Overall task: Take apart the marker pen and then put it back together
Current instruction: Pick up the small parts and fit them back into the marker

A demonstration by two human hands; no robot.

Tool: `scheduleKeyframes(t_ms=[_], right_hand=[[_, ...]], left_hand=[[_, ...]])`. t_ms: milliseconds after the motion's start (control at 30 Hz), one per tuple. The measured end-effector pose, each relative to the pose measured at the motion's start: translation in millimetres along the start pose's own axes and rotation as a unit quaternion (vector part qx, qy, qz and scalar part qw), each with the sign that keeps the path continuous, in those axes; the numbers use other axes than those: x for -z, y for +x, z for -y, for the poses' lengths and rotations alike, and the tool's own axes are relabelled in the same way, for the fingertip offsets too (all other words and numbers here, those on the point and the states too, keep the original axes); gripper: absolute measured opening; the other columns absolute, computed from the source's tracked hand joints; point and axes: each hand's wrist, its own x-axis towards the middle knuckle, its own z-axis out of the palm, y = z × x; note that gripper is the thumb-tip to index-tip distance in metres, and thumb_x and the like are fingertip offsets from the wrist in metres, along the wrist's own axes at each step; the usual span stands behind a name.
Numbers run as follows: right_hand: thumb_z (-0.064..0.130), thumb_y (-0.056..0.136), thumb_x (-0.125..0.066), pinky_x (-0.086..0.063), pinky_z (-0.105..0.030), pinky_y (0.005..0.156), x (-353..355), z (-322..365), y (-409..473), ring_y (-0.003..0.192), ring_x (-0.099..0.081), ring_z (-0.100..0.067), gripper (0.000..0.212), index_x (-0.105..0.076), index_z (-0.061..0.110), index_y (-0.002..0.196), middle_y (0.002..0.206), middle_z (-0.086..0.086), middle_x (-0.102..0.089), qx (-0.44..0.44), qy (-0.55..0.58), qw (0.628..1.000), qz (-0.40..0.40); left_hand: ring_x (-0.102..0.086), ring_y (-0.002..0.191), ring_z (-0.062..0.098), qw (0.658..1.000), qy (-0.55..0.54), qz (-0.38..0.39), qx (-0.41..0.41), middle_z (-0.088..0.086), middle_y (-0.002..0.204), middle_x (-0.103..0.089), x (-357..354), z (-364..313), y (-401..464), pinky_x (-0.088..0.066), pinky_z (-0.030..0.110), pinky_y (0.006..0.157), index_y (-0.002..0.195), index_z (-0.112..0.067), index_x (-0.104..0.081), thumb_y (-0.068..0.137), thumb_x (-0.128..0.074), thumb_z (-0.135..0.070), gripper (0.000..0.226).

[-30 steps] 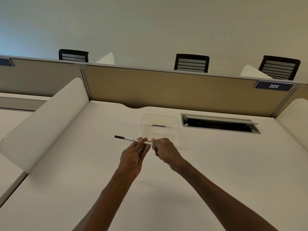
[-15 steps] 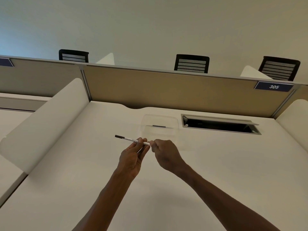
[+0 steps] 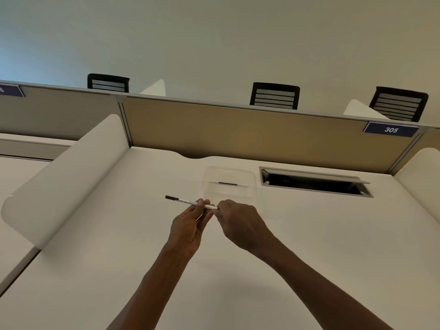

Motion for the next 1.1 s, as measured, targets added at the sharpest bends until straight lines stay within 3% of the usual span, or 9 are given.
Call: scheduleKeyframes(t_ms=[133, 300, 500, 533, 633, 700, 900, 1000, 1100], right_hand=[[0.023, 0.098, -0.049, -0.028, -0.029, 0.042, -1, -2, -1, 0.043, -0.043, -0.025, 0.026, -0.048, 0.012, 0.073, 0.060, -0.006, -0.058, 0.004, -0.014, 1.000, -0.019], [0.028, 0.102, -0.040, -0.031, -0.031, 0.050, -3, 16, 8, 0.046, -0.042, -0.012, 0.040, -0.048, 0.016, 0.064, 0.051, 0.004, -0.048, -0.166, 0.240, 0.956, 0.000], [0.022, 0.097, -0.040, -0.015, -0.021, 0.039, 4, 17, 12, 0.040, -0.017, -0.009, 0.036, -0.045, 0.017, 0.062, 0.048, 0.005, -0.026, -0.408, 0.634, 0.649, 0.106], [0.025, 0.098, -0.040, -0.017, -0.021, 0.039, 7, 16, 12, 0.040, -0.019, -0.009, 0.037, -0.048, 0.016, 0.063, 0.048, 0.005, -0.029, -0.396, 0.620, 0.667, 0.115], [0.033, 0.101, -0.038, -0.033, -0.027, 0.049, 8, 10, 10, 0.046, -0.040, -0.010, 0.042, -0.058, 0.013, 0.069, 0.052, 0.009, -0.045, -0.255, 0.348, 0.899, 0.073], [0.037, 0.102, -0.035, -0.037, -0.031, 0.052, 2, 6, 6, 0.052, -0.047, -0.015, 0.039, -0.054, 0.014, 0.076, 0.061, 0.006, -0.051, -0.128, 0.126, 0.983, 0.028], [0.024, 0.097, -0.050, -0.027, -0.027, 0.039, -3, -6, -1, 0.041, -0.046, -0.023, 0.027, -0.049, 0.013, 0.073, 0.060, -0.004, -0.054, 0.030, -0.042, 0.998, -0.028], [0.028, 0.101, -0.041, -0.035, -0.035, 0.047, -7, 5, 4, 0.048, -0.049, -0.024, 0.037, -0.052, 0.010, 0.071, 0.058, -0.007, -0.057, -0.059, 0.099, 0.992, -0.047], [0.027, 0.101, -0.043, -0.033, -0.028, 0.047, -7, 20, 10, 0.042, -0.042, -0.009, 0.045, -0.050, 0.016, 0.058, 0.045, 0.006, -0.048, -0.208, 0.332, 0.920, -0.024]], left_hand=[[-0.075, 0.079, 0.025, 1.000, -0.005, 0.004, 0.007, 0.016, 0.086, -0.076, 0, -1, -1, -0.060, 0.026, 0.061, 0.099, 0.008, -0.066, 0.091, -0.061, -0.006, 0.016], [-0.075, 0.078, 0.021, 1.000, -0.012, 0.004, 0.003, 0.013, 0.084, -0.076, 1, -1, 0, -0.060, 0.026, 0.062, 0.096, 0.007, -0.067, 0.090, -0.062, -0.005, 0.014], [-0.075, 0.081, 0.023, 1.000, 0.013, 0.008, -0.016, 0.013, 0.084, -0.076, 4, 2, 1, -0.060, 0.026, 0.064, 0.099, 0.007, -0.066, 0.089, -0.062, -0.005, 0.016], [-0.075, 0.081, 0.023, 1.000, 0.016, 0.008, -0.019, 0.013, 0.084, -0.076, 4, 2, 1, -0.060, 0.026, 0.065, 0.099, 0.008, -0.067, 0.089, -0.063, -0.005, 0.016], [-0.075, 0.082, 0.023, 1.000, 0.017, 0.002, -0.021, 0.014, 0.085, -0.076, 1, 2, 1, -0.060, 0.026, 0.065, 0.100, 0.008, -0.067, 0.090, -0.063, -0.005, 0.017], [-0.075, 0.082, 0.024, 1.000, 0.012, -0.003, -0.013, 0.015, 0.086, -0.076, -2, 1, 0, -0.060, 0.026, 0.064, 0.099, 0.008, -0.068, 0.090, -0.063, -0.006, 0.018], [-0.075, 0.076, 0.024, 1.000, 0.007, -0.012, 0.008, 0.015, 0.083, -0.076, -4, -1, -3, -0.060, 0.025, 0.060, 0.093, 0.008, -0.069, 0.091, -0.063, -0.005, 0.015], [-0.075, 0.075, 0.023, 1.000, -0.011, -0.005, 0.014, 0.015, 0.082, -0.076, -3, -1, -4, -0.060, 0.025, 0.060, 0.089, 0.006, -0.070, 0.090, -0.063, -0.005, 0.014], [-0.075, 0.077, 0.021, 1.000, -0.014, 0.005, 0.001, 0.013, 0.083, -0.076, 0, -1, -1, -0.060, 0.025, 0.062, 0.088, 0.005, -0.071, 0.090, -0.062, -0.005, 0.013]])
